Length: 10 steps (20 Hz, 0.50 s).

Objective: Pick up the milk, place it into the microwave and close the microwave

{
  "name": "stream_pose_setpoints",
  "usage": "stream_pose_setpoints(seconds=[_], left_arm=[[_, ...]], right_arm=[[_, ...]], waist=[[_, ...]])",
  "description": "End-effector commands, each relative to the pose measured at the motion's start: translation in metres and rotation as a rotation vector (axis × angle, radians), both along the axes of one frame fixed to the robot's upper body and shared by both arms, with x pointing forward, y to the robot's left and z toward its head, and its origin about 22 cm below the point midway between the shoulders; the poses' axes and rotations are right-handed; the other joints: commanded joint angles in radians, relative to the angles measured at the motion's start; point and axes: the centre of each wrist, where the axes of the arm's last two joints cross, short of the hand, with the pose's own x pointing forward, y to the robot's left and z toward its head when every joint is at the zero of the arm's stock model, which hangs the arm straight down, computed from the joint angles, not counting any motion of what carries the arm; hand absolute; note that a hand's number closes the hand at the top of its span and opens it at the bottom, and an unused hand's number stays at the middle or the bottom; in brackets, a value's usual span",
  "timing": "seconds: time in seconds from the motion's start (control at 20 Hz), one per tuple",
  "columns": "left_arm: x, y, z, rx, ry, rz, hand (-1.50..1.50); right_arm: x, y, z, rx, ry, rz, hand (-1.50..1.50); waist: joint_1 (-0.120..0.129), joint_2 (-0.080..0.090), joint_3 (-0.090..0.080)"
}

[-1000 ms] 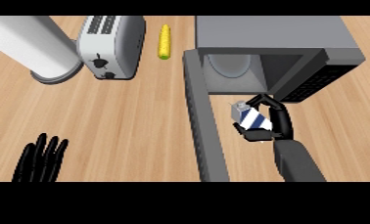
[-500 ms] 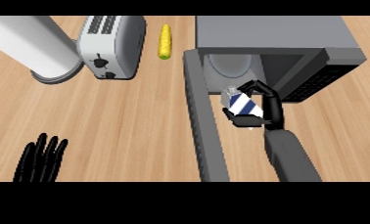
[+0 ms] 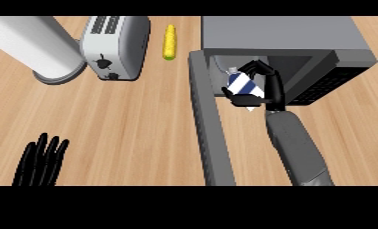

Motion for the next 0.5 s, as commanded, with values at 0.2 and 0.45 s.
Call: stream_pose_setpoints(seconds=[0.2,0.45], left_arm=[[0.013,0.008,-0.002,-0.001,0.001,-0.015,-1.50],[0.023,-0.004,0.002,0.003,-0.013,-0.058,-1.50]], right_arm=[[0.041,-0.002,0.024,-0.217,0.033,-0.116,1.50],[0.063,-0.011,0.050,-0.275,0.045,-0.162,1.50]], waist=[[0.028,0.012,0.001],[0.046,0.022,0.002]])
